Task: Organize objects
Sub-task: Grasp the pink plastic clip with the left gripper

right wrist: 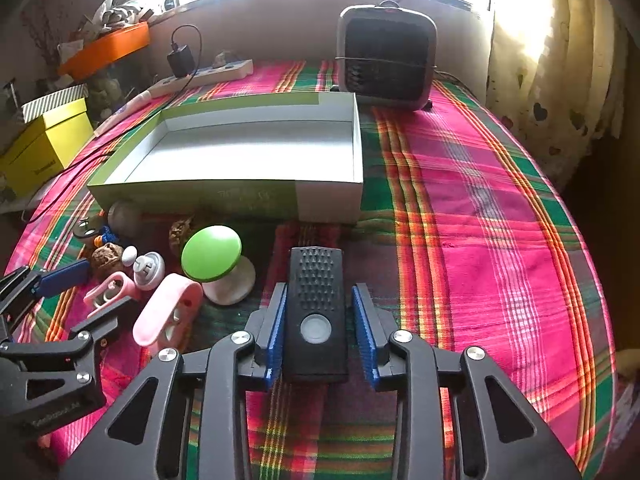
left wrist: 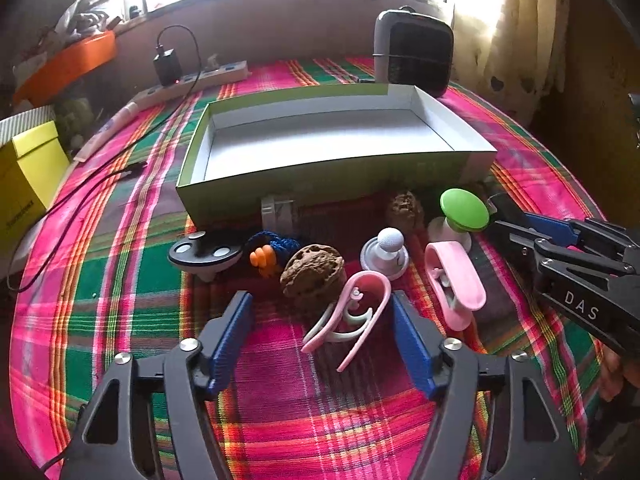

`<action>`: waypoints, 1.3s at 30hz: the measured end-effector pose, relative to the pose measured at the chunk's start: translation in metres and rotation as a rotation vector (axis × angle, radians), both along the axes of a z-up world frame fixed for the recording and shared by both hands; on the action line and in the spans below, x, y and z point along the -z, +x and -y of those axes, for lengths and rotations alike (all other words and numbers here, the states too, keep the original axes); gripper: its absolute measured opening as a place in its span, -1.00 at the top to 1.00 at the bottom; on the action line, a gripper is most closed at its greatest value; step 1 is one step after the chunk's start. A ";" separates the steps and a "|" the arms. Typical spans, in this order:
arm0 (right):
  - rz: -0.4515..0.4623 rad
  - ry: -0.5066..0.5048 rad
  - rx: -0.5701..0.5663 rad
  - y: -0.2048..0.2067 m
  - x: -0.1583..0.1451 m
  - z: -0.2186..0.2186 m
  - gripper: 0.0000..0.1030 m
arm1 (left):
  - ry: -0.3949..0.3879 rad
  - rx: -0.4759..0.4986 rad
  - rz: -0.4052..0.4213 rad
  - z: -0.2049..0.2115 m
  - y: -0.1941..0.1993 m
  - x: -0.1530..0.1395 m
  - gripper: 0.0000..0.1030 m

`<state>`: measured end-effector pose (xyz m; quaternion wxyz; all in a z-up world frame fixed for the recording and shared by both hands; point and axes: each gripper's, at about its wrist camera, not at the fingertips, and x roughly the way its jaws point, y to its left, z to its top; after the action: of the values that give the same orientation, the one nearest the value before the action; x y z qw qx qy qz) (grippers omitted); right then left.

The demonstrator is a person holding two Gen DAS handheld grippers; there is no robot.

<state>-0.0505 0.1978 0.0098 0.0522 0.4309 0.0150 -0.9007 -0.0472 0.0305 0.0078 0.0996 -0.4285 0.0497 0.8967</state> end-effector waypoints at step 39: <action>-0.028 -0.036 -0.052 0.017 -0.014 0.005 0.46 | 0.053 -0.003 -0.031 0.003 0.016 -0.019 0.58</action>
<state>-0.0335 0.1928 0.0242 0.0829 0.4167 0.0106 -0.9052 -0.0310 0.0272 0.0273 0.1088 -0.4118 0.0266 0.9044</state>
